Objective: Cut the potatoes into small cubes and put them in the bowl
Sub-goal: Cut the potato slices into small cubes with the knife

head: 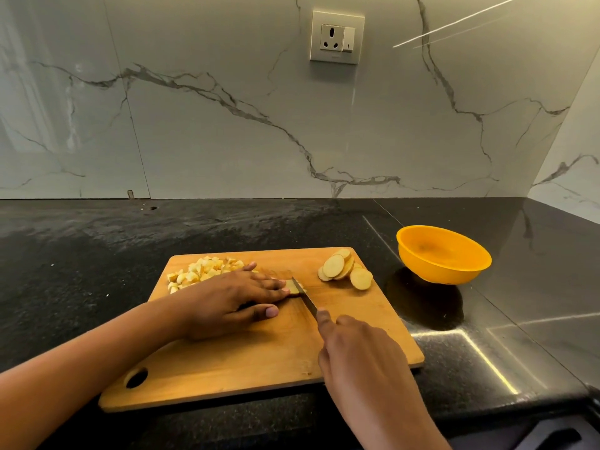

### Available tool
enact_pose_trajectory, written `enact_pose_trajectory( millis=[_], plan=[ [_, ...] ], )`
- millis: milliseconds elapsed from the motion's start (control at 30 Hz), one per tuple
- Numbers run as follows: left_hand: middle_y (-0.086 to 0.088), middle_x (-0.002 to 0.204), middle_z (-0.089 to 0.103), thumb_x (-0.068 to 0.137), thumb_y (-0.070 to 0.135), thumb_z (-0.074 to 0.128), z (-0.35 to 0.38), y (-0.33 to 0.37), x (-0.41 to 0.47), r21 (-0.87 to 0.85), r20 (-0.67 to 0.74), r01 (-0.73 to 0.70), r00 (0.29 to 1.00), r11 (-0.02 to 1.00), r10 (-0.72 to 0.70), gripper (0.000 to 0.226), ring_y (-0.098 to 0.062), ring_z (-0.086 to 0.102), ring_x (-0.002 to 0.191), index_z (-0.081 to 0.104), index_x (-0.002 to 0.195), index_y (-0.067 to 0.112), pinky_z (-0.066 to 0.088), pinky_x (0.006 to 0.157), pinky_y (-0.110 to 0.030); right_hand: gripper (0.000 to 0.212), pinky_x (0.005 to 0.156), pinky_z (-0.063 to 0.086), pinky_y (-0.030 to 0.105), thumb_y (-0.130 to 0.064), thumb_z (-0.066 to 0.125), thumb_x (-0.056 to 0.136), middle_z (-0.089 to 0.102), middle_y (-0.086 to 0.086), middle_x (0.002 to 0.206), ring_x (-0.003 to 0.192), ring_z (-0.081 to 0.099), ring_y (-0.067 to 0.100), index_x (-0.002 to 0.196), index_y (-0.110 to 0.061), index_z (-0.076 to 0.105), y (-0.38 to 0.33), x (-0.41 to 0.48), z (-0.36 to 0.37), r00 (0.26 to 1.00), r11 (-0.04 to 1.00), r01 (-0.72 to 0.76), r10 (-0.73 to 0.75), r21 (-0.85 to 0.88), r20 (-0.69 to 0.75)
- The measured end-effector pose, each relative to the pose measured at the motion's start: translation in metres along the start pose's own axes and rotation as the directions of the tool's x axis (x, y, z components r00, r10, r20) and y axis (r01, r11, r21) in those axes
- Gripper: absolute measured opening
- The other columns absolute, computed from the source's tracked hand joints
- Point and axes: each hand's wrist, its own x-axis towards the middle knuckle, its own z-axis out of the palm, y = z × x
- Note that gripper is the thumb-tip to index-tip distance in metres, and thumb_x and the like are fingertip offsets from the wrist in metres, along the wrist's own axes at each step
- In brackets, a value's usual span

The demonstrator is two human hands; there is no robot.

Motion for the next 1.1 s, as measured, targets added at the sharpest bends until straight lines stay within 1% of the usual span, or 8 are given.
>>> enact_pose_trajectory(
  millis=[100, 200, 300, 433, 600, 867, 1000, 1100],
  plan=[
    [0.021, 0.150, 0.024, 0.090, 0.061, 0.016, 0.002, 0.000, -0.002, 0.006, -0.007, -0.004, 1.000, 1.000, 0.004, 0.061, 0.019, 0.008, 0.134, 0.027, 0.144, 0.035, -0.013, 0.106, -0.005, 0.053, 0.052, 0.021, 0.017, -0.024, 0.036, 0.101, 0.051, -0.003, 0.121, 0.101, 0.056, 0.016, 0.150, -0.024, 0.017, 0.002, -0.018, -0.010, 1.000, 1.000, 0.004, -0.004, 0.024, -0.012],
    [0.019, 0.151, 0.025, 0.090, 0.063, 0.014, 0.005, 0.001, -0.005, 0.014, -0.028, -0.005, 1.000, 1.000, 0.005, 0.061, 0.018, 0.008, 0.135, 0.024, 0.144, 0.036, -0.012, 0.107, -0.007, 0.049, 0.043, 0.015, 0.016, -0.035, 0.057, 0.091, 0.061, -0.007, 0.096, 0.074, 0.056, 0.012, 0.139, -0.031, 0.046, 0.002, -0.017, -0.022, 0.988, 1.000, 0.007, -0.009, -0.014, -0.152],
    [0.020, 0.149, 0.030, 0.089, 0.066, 0.009, 0.005, 0.002, -0.008, 0.064, -0.081, -0.006, 0.997, 0.998, 0.012, 0.064, 0.015, 0.012, 0.136, 0.028, 0.142, 0.036, -0.012, 0.109, -0.010, 0.049, 0.052, 0.027, 0.017, -0.033, 0.037, 0.099, 0.055, -0.011, 0.105, 0.080, 0.048, 0.010, 0.148, -0.031, 0.027, 0.002, -0.012, -0.015, 0.975, 0.996, -0.009, 0.028, 0.087, -0.220],
    [0.019, 0.147, 0.031, 0.084, 0.073, 0.000, 0.003, 0.004, -0.009, 0.110, -0.105, -0.006, 0.994, 0.994, 0.018, 0.073, 0.013, 0.013, 0.136, 0.029, 0.141, 0.037, -0.015, 0.107, -0.009, 0.048, 0.066, 0.034, 0.018, -0.033, 0.035, 0.100, 0.056, -0.011, 0.113, 0.091, 0.052, 0.008, 0.147, -0.030, 0.028, 0.001, 0.000, -0.008, 0.977, 0.994, 0.015, 0.008, 0.104, -0.213],
    [0.019, 0.148, 0.031, 0.083, 0.074, -0.004, 0.003, 0.003, -0.009, 0.133, -0.100, -0.012, 0.995, 0.991, 0.026, 0.076, 0.013, 0.015, 0.136, 0.028, 0.141, 0.038, -0.016, 0.108, -0.011, 0.047, 0.061, 0.031, 0.017, -0.032, 0.035, 0.101, 0.057, -0.010, 0.114, 0.085, 0.045, 0.006, 0.147, -0.029, 0.029, -0.003, 0.005, -0.001, 0.985, 0.993, 0.002, 0.019, 0.118, -0.174],
    [0.019, 0.148, 0.031, 0.085, 0.072, 0.001, 0.003, 0.003, -0.008, 0.133, -0.097, -0.015, 0.995, 0.991, 0.028, 0.072, 0.013, 0.016, 0.136, 0.030, 0.141, 0.038, -0.016, 0.110, -0.014, 0.047, 0.072, 0.040, 0.024, -0.026, 0.036, 0.101, 0.056, -0.002, 0.120, 0.102, 0.054, 0.015, 0.147, -0.023, 0.027, -0.008, 0.021, 0.005, 0.996, 1.000, -0.010, 0.012, 0.019, -0.090],
    [0.019, 0.147, 0.033, 0.086, 0.072, 0.002, 0.003, 0.002, -0.008, 0.150, -0.120, -0.024, 0.992, 0.988, 0.043, 0.072, 0.011, 0.018, 0.136, 0.034, 0.141, 0.038, -0.015, 0.110, -0.015, 0.046, 0.069, 0.036, 0.024, -0.021, 0.041, 0.101, 0.055, 0.000, 0.120, 0.101, 0.055, 0.015, 0.146, -0.020, 0.029, -0.014, 0.024, 0.007, 0.999, 1.000, -0.008, 0.008, -0.013, -0.033],
    [0.019, 0.147, 0.031, 0.085, 0.072, -0.001, 0.003, 0.002, -0.008, 0.169, -0.115, -0.019, 0.993, 0.985, 0.039, 0.072, 0.010, 0.015, 0.136, 0.031, 0.141, 0.039, -0.018, 0.108, -0.013, 0.052, 0.068, 0.035, 0.023, -0.020, 0.037, 0.101, 0.052, -0.002, 0.121, 0.101, 0.054, 0.015, 0.150, -0.021, 0.019, -0.011, 0.009, 0.003, 1.000, 1.000, 0.008, -0.009, -0.009, -0.017]
  ],
)
